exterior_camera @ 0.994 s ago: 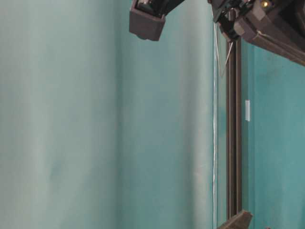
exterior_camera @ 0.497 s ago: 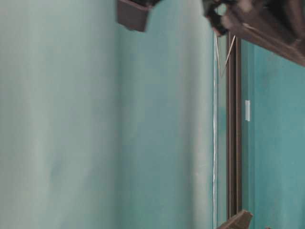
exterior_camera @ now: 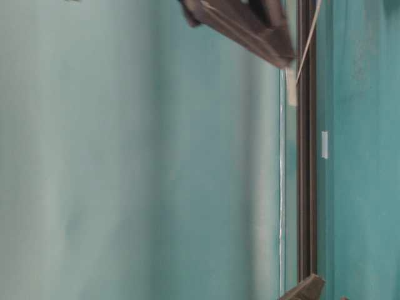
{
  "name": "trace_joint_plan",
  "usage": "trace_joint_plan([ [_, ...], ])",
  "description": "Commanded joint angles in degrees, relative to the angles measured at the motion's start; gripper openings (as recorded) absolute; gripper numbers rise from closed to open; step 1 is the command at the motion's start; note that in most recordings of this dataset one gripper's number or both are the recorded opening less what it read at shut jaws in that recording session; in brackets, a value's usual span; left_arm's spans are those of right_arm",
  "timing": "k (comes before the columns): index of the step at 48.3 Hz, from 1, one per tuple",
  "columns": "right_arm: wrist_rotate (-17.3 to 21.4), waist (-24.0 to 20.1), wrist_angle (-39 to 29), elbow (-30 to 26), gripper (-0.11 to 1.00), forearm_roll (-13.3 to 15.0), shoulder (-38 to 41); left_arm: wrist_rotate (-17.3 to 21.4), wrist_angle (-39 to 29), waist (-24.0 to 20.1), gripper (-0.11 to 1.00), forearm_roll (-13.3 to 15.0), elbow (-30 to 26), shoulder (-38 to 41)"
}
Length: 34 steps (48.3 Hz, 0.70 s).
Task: Insert the wire through the hole in the metal fitting.
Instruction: 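Lift the wire with the right gripper, pointing its tip forward, then carry the wire tip with the right gripper toward the white bracket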
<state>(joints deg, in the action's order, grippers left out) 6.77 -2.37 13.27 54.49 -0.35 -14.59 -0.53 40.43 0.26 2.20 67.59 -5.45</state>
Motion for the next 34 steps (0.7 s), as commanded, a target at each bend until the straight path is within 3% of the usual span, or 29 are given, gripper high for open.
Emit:
trace_joint_plan([
  [1, -0.09, 0.00, -0.26, -0.18, -0.01, 0.09, -3.16, 0.00, -0.09, 0.18, 0.76, 0.00, -0.70, -1.76],
  [11, 0.88, -0.35, 0.88, 2.99, -0.01, -0.62, -6.15, -0.09, -2.11, 1.14, 0.76, 0.09, -0.70, -4.31],
  [18, 2.72, -2.37, 5.71, 5.71, -0.01, -2.02, -6.06, -0.18, -2.20, 3.52, 0.76, 0.09, -0.79, -4.39],
  [34, 2.90, -9.84, 16.17, 10.46, -0.01, -10.55, -3.87, -2.29, -0.26, 10.11, 0.75, 0.35, -2.11, -0.97],
])
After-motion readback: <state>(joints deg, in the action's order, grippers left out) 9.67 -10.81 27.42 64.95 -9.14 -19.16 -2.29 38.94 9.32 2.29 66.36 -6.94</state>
